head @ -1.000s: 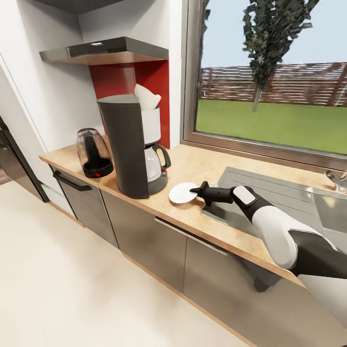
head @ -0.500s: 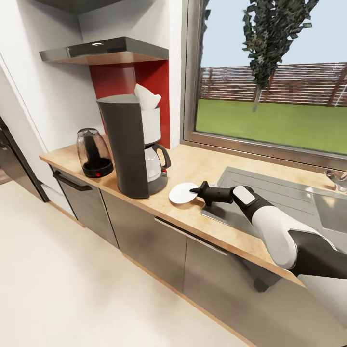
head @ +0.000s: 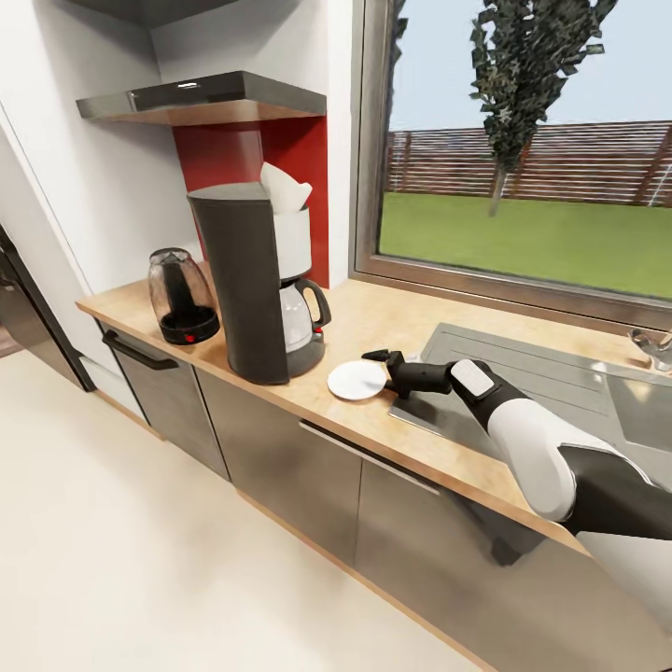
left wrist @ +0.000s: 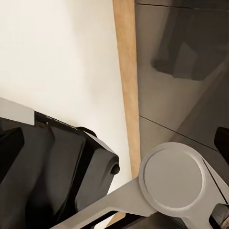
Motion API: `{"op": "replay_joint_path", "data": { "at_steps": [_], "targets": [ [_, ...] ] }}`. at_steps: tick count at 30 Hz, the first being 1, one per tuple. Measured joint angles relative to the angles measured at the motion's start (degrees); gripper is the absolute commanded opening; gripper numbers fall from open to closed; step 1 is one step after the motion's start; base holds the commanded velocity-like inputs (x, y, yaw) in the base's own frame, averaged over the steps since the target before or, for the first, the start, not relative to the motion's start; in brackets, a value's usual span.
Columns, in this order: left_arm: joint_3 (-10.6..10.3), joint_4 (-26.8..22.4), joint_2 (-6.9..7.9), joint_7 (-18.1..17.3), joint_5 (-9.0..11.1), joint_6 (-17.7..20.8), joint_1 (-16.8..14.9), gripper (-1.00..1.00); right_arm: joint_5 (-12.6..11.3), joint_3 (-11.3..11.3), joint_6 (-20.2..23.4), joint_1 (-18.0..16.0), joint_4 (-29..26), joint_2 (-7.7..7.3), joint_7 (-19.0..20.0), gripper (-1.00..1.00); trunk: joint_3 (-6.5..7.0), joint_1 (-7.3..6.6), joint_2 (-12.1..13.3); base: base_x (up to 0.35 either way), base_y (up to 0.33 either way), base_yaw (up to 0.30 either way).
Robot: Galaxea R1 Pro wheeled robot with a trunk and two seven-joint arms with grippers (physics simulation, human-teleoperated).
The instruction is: Set up a coffee station on the kitchen countertop: keep the coffee maker on the countertop, move the bottle of coffee from the kitchen shelf to the counter next to the coffee maker, place a paper coffee filter on top of the coffee maker, put the saucer next to the coffee maker with the coffee cup on the saucer, and place the electric kettle next to the coffee maker.
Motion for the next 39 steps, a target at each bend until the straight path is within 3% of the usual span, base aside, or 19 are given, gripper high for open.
{"op": "replay_joint_path", "data": {
  "at_steps": [7,13,39],
  "targets": [
    [0.0,0.0,0.03,0.0,0.0,0.0,0.0,1.0,0.0,0.0,0.0,0.0,0.0,0.0,0.0,1.0,0.0,0.0,0.0,-0.004,-0.002,0.0],
    [0.0,0.0,0.01,0.0,0.0,0.0,0.0,1.0,-1.6,-0.7,0.3,0.0,0.4,0.03,0.2,1.0,0.0,0.02,0.0,-0.134,-0.12,0.0],
    [0.0,-0.1,-0.05,-0.1,0.0,0.0,0.0,1.0,0.2,0.7,0.0,0.0,-1.0,0.6,0.5,1.0,-0.01,0.02,0.0,-0.137,-0.036,0.0]
  ]
}}
